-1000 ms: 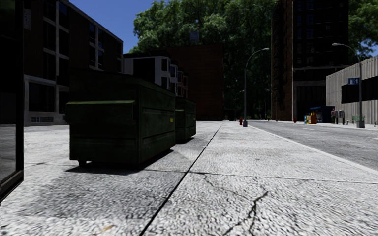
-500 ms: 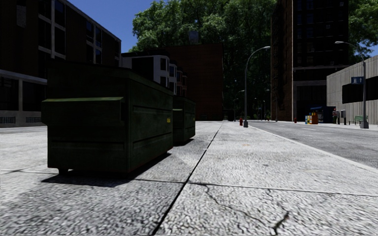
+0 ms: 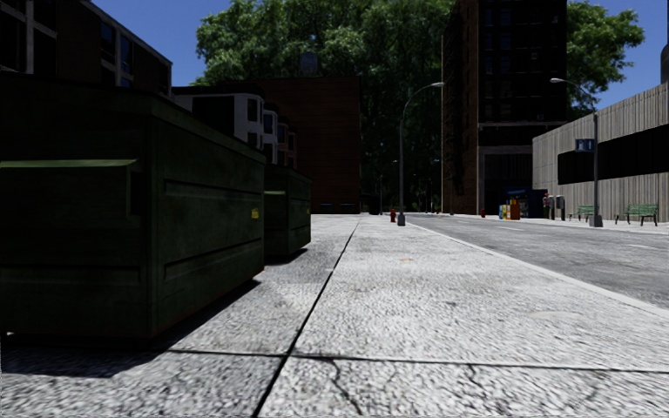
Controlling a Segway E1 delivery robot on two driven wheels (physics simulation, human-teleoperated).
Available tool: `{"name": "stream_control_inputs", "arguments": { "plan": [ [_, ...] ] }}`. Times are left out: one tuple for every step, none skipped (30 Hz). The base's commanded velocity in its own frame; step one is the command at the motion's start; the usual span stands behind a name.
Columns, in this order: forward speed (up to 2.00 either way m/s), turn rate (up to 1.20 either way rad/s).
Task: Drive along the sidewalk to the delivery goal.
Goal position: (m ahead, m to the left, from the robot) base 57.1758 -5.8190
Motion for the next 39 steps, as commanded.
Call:
{"name": "stream_control_inputs", "arguments": {
  "plan": [
    [0.97,0.00],
    [0.97,0.00],
    [0.97,0.00],
    [0.97,0.00],
    [0.97,0.00],
    [0.97,0.00],
    [0.97,0.00],
    [0.97,0.00],
    [0.97,0.00],
    [0.97,0.00],
    [0.97,0.00],
    [0.97,0.00],
    [0.97,0.00],
    [0.97,0.00],
    [0.97,0.00],
    [0.97,0.00],
    [0.97,0.00],
    [0.97,0.00],
    [0.97,-0.34],
    [0.97,-0.84],
    [0.97,-0.98],
    [0.97,-1.02],
    [0.97,-1.02],
    [0.97,-0.99],
    [0.97,-0.11],
    [0.97,0.00],
    [0.97,0.00],
    [0.97,0.00],
    [0.97,0.00],
    [0.97,0.00],
    [0.97,0.00],
    [0.97,0.00],
    [0.97,0.00],
    [0.97,0.00],
    [0.97,0.00],
    [0.97,0.00],
    [0.97,0.00],
    [0.97,0.00],
    [0.97,0.00]
  ]
}}
